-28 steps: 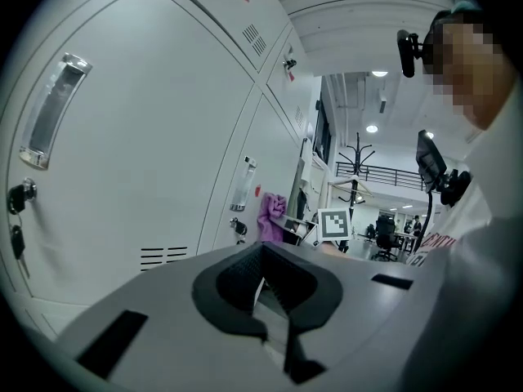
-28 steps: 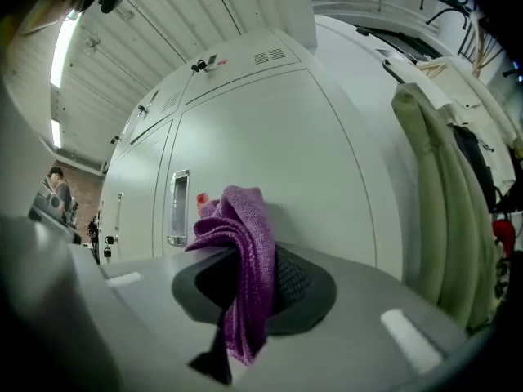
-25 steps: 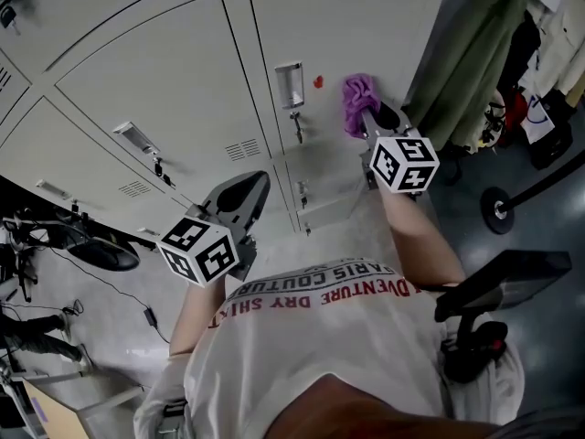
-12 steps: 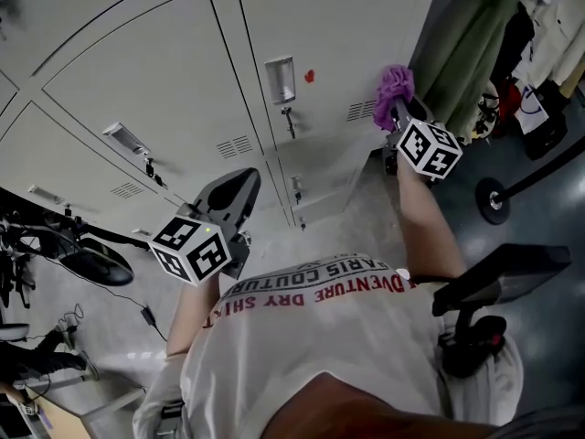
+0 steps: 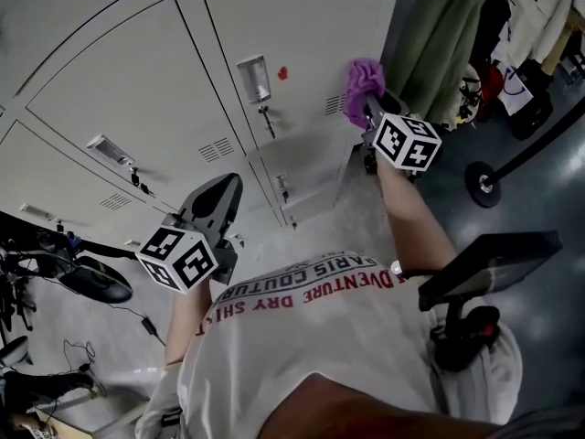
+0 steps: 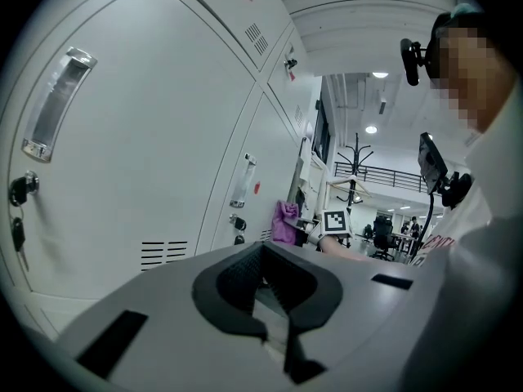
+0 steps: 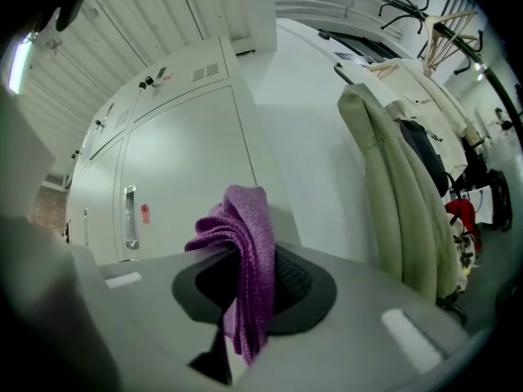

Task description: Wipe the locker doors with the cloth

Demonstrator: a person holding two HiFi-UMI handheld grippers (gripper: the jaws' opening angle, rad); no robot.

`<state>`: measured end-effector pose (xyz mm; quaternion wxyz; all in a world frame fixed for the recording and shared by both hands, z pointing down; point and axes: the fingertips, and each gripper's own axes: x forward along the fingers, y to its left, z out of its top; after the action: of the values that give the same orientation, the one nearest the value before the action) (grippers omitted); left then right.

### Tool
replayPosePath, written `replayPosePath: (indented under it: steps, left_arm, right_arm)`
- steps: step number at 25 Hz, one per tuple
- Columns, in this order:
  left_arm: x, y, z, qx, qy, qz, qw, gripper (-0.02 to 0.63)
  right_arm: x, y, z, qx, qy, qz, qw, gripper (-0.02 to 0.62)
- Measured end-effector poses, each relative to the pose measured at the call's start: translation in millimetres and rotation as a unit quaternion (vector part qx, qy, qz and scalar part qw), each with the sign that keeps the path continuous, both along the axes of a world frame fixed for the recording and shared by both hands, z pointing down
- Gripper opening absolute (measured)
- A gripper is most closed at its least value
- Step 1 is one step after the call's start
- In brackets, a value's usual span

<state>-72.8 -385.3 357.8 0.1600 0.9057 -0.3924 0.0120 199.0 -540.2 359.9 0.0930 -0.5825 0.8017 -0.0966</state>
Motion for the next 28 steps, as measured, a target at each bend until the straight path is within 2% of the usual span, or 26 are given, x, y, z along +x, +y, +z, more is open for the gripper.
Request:
replayPosePath:
  steps: [4, 8, 12, 17, 20, 23, 28]
  left_arm:
    - [3, 9, 0, -0.001, 0.000, 0.004, 1.0000, 0.000]
    - [-3, 17, 0, -0.002, 0.002, -0.001, 1.0000, -0.002]
    - [-12, 23, 1, -0.005, 0.004, -0.009, 0.9999, 0.000]
    - [-26, 29, 3, -0.004, 0.000, -0.024, 0.9997, 0.000]
    - [-36, 31, 4, -0.007, 0.000, -0.036, 0.9993, 0.000]
    - [-43, 31, 4, -0.007, -0.002, -0.043, 0.9991, -0.002]
    - [-57, 28, 7, -0.012, -0.002, -0.058, 0.9983, -0.001]
  right_arm:
    - [-32, 34, -18, 0.023, -0.009, -0.047, 0.999, 0.054]
    - [-93, 68, -37, 0.051, 0.005, -0.122, 0.991, 0.054]
    - [-152, 91, -31, 0.058, 0.018, -0.184, 0.981, 0.054]
    - [-203, 101, -12, 0.056, 0.027, -0.227, 0.972, 0.054]
    - [-227, 97, 7, 0.049, 0.055, -0.235, 0.969, 0.054]
    - [-241, 83, 33, 0.027, 0.085, -0.218, 0.972, 0.054]
    - [-255, 59, 56, 0.008, 0.093, -0.198, 0.976, 0.054]
